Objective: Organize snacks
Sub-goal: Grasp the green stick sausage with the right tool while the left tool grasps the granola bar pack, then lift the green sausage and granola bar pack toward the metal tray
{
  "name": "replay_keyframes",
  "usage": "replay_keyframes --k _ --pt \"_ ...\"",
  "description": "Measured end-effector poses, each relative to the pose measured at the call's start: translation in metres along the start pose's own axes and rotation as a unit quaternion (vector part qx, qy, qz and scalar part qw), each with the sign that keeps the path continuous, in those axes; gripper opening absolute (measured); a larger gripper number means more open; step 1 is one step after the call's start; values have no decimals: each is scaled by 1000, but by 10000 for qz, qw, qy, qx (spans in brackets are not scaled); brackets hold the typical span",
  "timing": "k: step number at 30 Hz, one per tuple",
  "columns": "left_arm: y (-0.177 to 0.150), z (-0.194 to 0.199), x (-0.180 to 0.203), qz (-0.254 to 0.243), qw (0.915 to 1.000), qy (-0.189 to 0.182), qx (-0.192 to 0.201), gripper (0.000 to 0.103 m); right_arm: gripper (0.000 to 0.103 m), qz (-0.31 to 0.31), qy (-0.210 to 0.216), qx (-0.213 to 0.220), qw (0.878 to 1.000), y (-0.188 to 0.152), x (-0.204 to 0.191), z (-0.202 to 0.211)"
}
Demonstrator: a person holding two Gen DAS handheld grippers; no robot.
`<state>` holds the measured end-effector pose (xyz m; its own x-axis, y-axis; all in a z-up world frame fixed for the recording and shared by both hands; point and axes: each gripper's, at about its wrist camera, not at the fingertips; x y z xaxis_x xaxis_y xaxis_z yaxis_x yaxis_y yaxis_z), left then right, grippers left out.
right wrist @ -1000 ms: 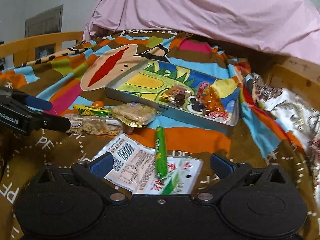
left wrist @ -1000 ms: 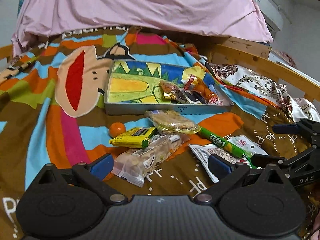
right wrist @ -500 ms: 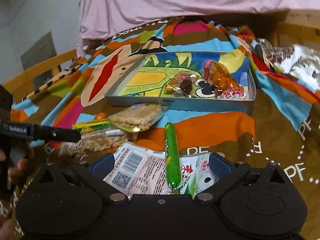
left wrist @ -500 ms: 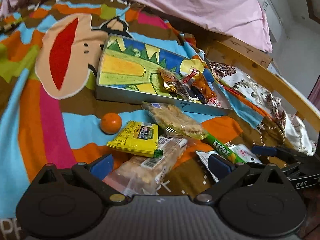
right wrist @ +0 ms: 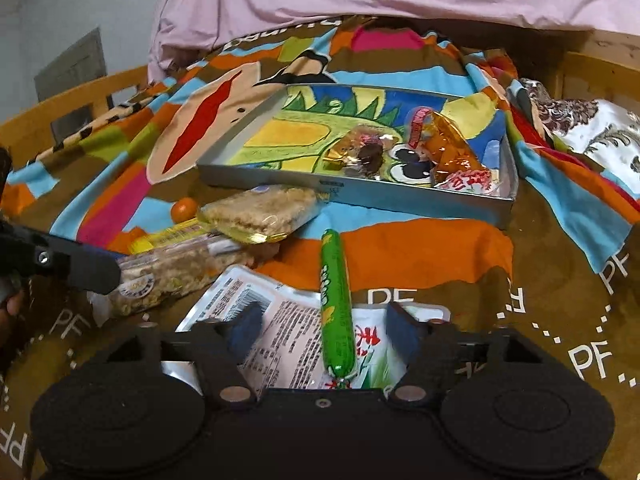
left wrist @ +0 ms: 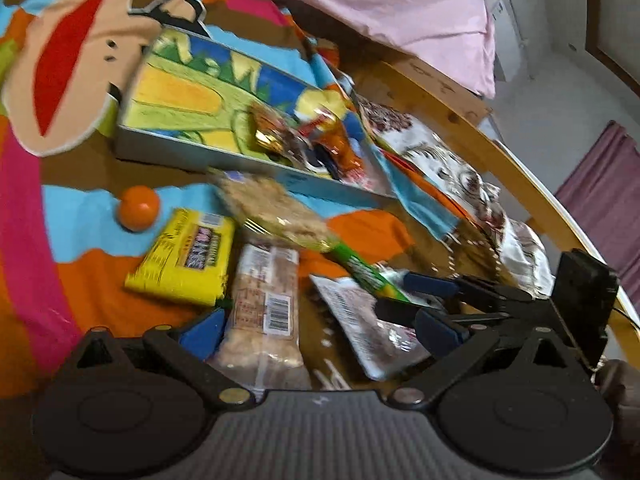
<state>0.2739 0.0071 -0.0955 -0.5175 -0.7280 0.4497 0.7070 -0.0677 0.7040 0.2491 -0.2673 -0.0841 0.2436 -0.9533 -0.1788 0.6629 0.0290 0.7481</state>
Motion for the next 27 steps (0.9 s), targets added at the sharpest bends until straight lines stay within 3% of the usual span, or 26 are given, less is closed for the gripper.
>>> replay_keyframes --k 9,11,13,18,21,27 --pt "6 -14 5 54 9974 705 97 93 62 -100 -60 -4 9999 0 4 -9" --pt "5 -18 9 -74 9958 912 88 82 59 -99 -31 -12 9999 0 4 -10" --pt "3 -20 14 -271 9934 1116 51 73 41 -22 -63 -28 10000 0 1 -11" --pt "0 -23 19 -273 9891 1431 -194 41 27 116 -224 -71 9997 -2 -5 -9" --pt "-2 -21 20 -99 9890 1465 -171 40 19 106 -293 -107 9995 -1 -5 -6" --pt "-6 -15 32 120 9867 1604 -244 40 19 -14 -302 -240 9993 -2 -3 1"
Point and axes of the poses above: each gripper's, at about its wrist camera, not at the fingertips, and z roughly against the way its jaws point, x to its right, y to its top, and after that the axes turned 6 degrees about -z, right-handed
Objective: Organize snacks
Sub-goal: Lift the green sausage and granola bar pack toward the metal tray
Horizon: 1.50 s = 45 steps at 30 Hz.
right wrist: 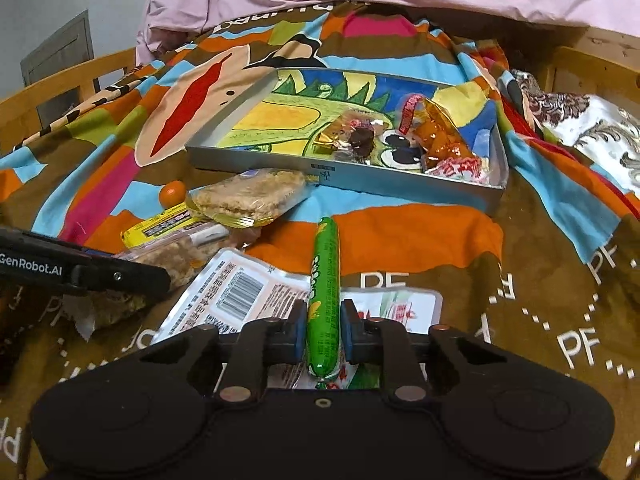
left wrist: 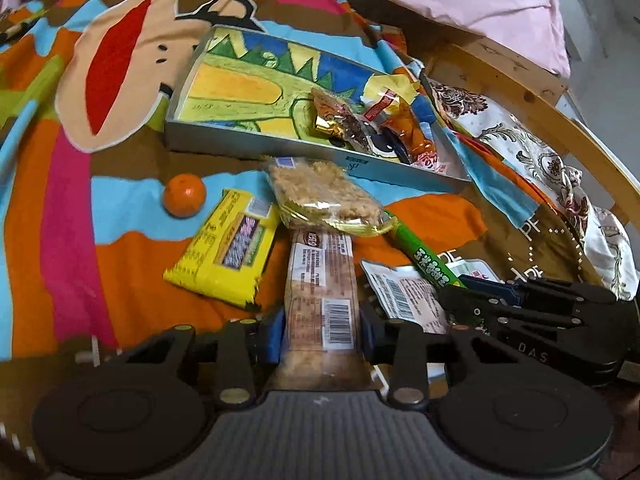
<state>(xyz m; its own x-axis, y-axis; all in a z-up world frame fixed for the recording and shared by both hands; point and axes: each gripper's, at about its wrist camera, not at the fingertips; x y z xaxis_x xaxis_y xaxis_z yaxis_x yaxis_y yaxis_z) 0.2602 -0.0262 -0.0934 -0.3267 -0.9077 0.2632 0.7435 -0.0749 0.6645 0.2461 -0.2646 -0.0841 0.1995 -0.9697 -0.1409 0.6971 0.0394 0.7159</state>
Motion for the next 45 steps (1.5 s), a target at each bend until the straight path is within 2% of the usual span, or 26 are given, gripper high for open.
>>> replay_keyframes --k 2,6,8,12,15,17,21,23,24,27,29,31,35,39,45 --pt "-2 4 2 98 9999 22 -14 40 20 -1 0 -13 10000 -2 0 3" --pt "0 0 2 148 9999 53 -47 44 30 122 -8 112 9999 -4 -1 1" --pt "2 -4 1 196 9998 -1 -32 55 30 111 12 144 9998 -3 -1 -4" --pt "2 -11 5 -18 10000 85 -33 56 30 34 27 174 9998 -2 3 -8" --pt "1 -13 8 -168 9998 144 -16 54 31 -31 35 177 9998 -2 4 -10" --pt "0 -14 10 -245 9994 237 -34 48 31 4 7 170 9999 -3 3 -11" --pt "-4 -12 13 -345 9989 332 -8 42 31 129 -57 175 9997 -5 -1 -11" --pt "-5 -11 15 -357 9987 372 7 40 27 187 -75 167 9997 -5 -3 -9" --pt "-5 -10 16 -361 9986 399 17 40 20 250 -96 179 9995 -5 -5 -8" --pt "-9 -5 18 -301 9984 472 45 39 19 652 -278 234 9972 -8 -15 -6" --pt "-11 -1 20 -231 9983 534 63 39 18 1207 -483 343 9909 -14 -27 -3" --pt "-14 3 22 -168 9981 586 69 39 18 1866 -723 459 9787 -22 -40 -2" --pt "-20 12 25 43 9977 658 138 39 18 2769 -1004 611 9537 -39 -58 -1" --pt "-28 21 27 296 9974 585 287 39 18 3120 -1131 704 9407 -45 -63 1" --pt "-34 32 30 554 9961 517 456 39 18 3123 -1274 856 9375 -44 -61 6"
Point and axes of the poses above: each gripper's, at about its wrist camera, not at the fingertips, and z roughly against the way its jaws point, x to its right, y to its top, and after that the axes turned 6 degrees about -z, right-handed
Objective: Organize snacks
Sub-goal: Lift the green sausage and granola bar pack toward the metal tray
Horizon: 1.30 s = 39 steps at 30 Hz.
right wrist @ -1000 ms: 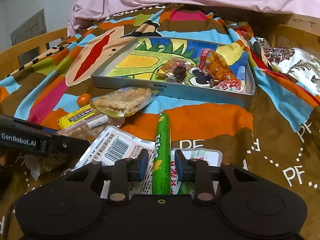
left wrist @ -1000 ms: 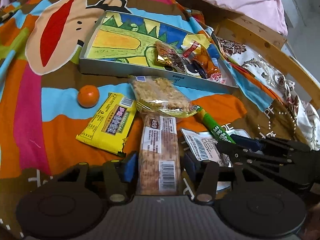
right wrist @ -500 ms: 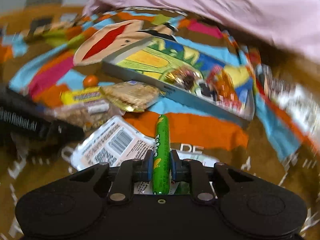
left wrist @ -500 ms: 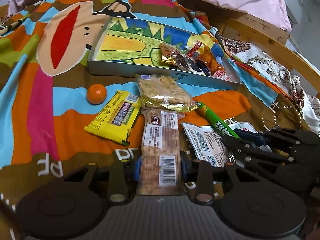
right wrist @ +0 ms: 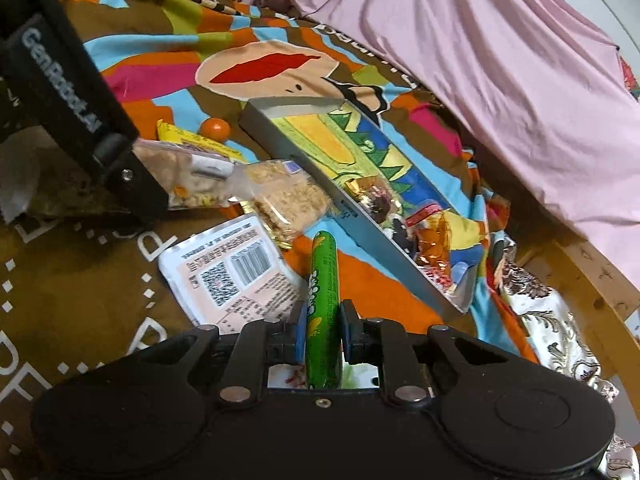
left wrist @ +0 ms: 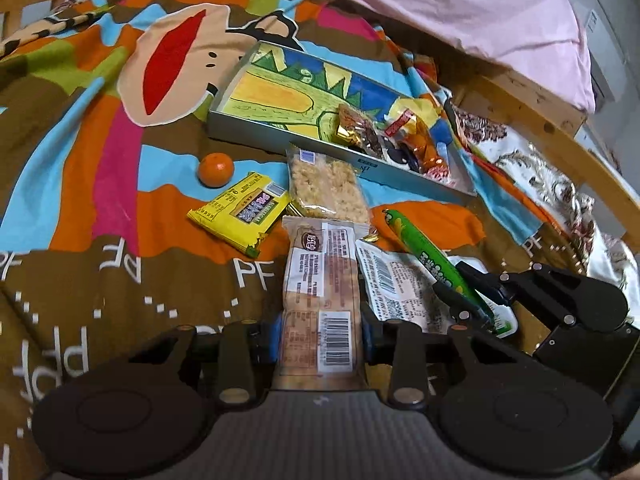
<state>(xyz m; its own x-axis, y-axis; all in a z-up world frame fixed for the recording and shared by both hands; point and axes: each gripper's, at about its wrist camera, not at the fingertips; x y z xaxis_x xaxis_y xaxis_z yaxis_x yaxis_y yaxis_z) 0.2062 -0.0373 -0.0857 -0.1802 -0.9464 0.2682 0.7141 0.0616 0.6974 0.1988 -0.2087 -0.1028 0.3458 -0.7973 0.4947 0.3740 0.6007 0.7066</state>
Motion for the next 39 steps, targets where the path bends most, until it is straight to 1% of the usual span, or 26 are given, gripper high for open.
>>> replay_keyframes --k 6,9,12,14,17,21,25,28,33,39 --pt "-1 15 3 159 9986 -252 430 39 18 -79 -180 237 9995 3 6 7" --pt "2 23 4 207 9962 -451 713 39 18 -159 -284 418 9986 6 10 11" --pt "5 30 7 221 9934 -560 980 39 18 -308 -397 589 9970 8 15 13" --pt "7 33 8 279 9907 -678 1146 39 18 -379 -484 686 9957 10 18 14" --pt "9 39 9 363 9845 -917 1449 39 18 -431 -649 838 9934 10 22 15" --pt "15 44 15 305 9794 -1097 1670 39 18 -505 -815 978 9906 12 29 16" --pt "25 42 23 115 9798 -933 1766 39 18 -589 -885 1004 9892 12 38 10" --pt "38 34 26 101 9807 -758 1797 39 18 -525 -980 1150 9871 17 46 2" --pt "72 13 28 54 9787 -460 1998 39 18 -541 -1066 1528 9810 35 65 -19" --pt "114 -18 27 -25 9746 -322 2217 39 18 -841 -1026 1797 9747 53 86 -58"
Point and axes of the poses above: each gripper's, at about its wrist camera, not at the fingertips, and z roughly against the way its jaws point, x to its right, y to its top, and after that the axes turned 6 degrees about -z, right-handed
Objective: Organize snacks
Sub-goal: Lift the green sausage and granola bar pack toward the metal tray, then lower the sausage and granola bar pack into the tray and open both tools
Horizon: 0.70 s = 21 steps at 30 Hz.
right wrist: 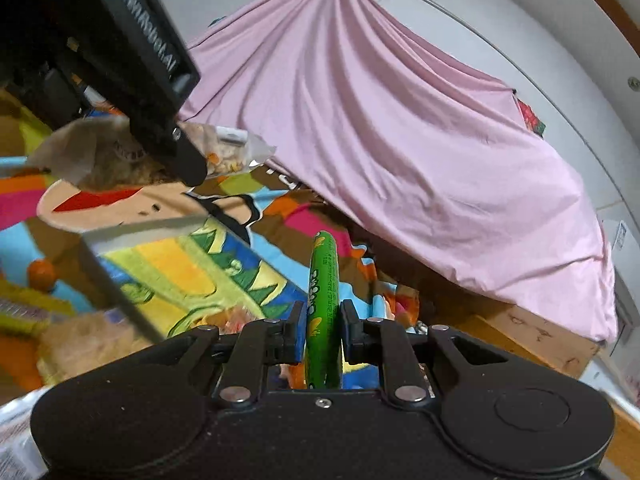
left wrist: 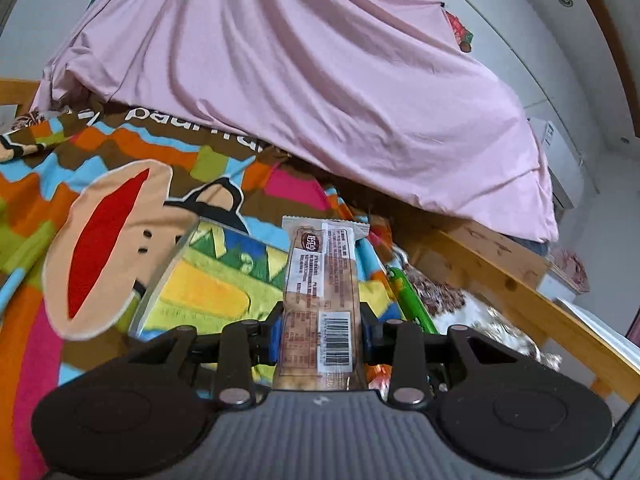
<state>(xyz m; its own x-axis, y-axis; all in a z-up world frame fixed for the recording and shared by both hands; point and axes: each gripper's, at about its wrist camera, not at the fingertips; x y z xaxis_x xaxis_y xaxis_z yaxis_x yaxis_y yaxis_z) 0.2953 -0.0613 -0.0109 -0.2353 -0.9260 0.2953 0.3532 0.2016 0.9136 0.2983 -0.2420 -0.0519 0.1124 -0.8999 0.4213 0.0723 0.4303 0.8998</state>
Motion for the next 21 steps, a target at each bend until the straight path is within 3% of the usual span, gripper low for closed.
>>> replay_keyframes --k 5,10,21 --pt "7 -42 0 -73 9993 367 55 39 18 -336 53 55 9994 0 12 -39" --pt "14 -86 -6 2 9977 669 -42 39 18 -757 359 -205 9963 -10 23 -75" --pt "3 -161 -25 -86 9876 1441 -614 39 19 -1163 952 -790 9855 -36 15 -116"
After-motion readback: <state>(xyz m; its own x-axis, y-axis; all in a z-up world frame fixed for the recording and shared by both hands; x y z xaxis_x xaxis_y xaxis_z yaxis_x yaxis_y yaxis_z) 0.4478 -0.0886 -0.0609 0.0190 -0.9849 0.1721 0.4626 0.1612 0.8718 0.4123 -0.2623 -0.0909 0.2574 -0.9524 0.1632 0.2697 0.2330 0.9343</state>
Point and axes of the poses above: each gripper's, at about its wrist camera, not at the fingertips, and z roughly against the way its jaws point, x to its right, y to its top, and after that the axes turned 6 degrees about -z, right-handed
